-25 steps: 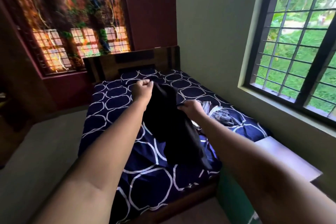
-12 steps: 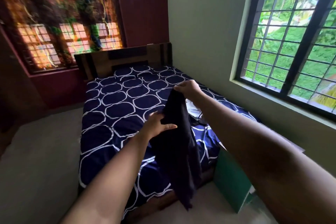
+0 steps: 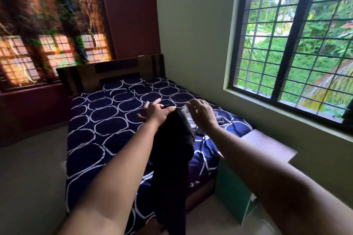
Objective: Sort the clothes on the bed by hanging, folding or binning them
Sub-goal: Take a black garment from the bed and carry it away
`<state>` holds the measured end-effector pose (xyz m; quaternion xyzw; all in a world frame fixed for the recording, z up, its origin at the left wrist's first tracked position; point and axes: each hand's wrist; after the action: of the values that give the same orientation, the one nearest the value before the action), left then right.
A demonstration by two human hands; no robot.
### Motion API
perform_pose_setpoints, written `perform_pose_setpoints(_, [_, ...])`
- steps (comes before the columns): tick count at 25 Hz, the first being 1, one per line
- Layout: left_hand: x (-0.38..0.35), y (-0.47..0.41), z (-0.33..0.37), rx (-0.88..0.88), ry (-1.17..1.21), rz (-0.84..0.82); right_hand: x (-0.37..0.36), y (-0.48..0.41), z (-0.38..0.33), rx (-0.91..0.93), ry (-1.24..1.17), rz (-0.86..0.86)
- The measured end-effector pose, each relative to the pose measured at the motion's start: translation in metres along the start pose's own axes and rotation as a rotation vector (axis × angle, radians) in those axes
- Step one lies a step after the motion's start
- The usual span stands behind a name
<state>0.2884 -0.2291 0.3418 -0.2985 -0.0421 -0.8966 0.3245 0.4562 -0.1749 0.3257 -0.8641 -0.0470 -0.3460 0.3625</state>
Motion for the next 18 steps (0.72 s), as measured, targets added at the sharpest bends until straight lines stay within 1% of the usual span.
perform_pose_setpoints(2, [-0.007,-0.006,0.002,0.053,0.099,0.027,-0.002,0.025,0.011,0.223,0.082,0.075])
perform_pose_setpoints(4, [-0.012,-0.013,0.008,0.06,0.204,0.035,-0.007,0.047,0.023,0.459,0.284,0.076])
perform_pose_setpoints(5, [-0.014,-0.017,0.011,0.057,0.244,0.035,-0.01,0.055,0.031,0.556,0.401,0.049])
perform_pose_setpoints(7, [-0.017,-0.022,0.018,0.054,0.287,0.02,-0.018,0.06,0.046,0.668,0.599,-0.011])
perform_pose_setpoints(9, [-0.015,-0.021,0.026,0.033,0.285,0.011,-0.021,0.052,0.052,0.686,0.708,0.013])
perform_pose_setpoints(12, [-0.015,-0.03,0.028,0.005,0.263,0.009,-0.018,0.032,0.044,0.656,0.694,0.2])
perform_pose_setpoints(14, [-0.016,-0.042,0.023,0.022,0.333,-0.027,-0.011,0.014,0.033,0.568,0.549,0.212])
perform_pose_setpoints(15, [-0.016,-0.044,0.021,0.035,0.369,-0.054,-0.008,0.005,0.027,0.475,0.415,0.179])
perform_pose_setpoints(16, [-0.014,-0.044,0.02,0.049,0.389,-0.076,-0.005,-0.003,0.02,0.337,0.255,0.128])
perform_pose_setpoints(18, [-0.009,-0.038,0.014,0.02,0.304,-0.155,0.005,-0.018,0.006,-0.002,-0.066,0.028])
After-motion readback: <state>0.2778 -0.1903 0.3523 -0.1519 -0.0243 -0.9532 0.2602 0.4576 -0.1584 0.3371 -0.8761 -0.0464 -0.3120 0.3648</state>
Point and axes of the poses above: each hand's wrist, its own y-axis away from the middle knuckle, its own x-axis out of the back of the hand, z = x × y
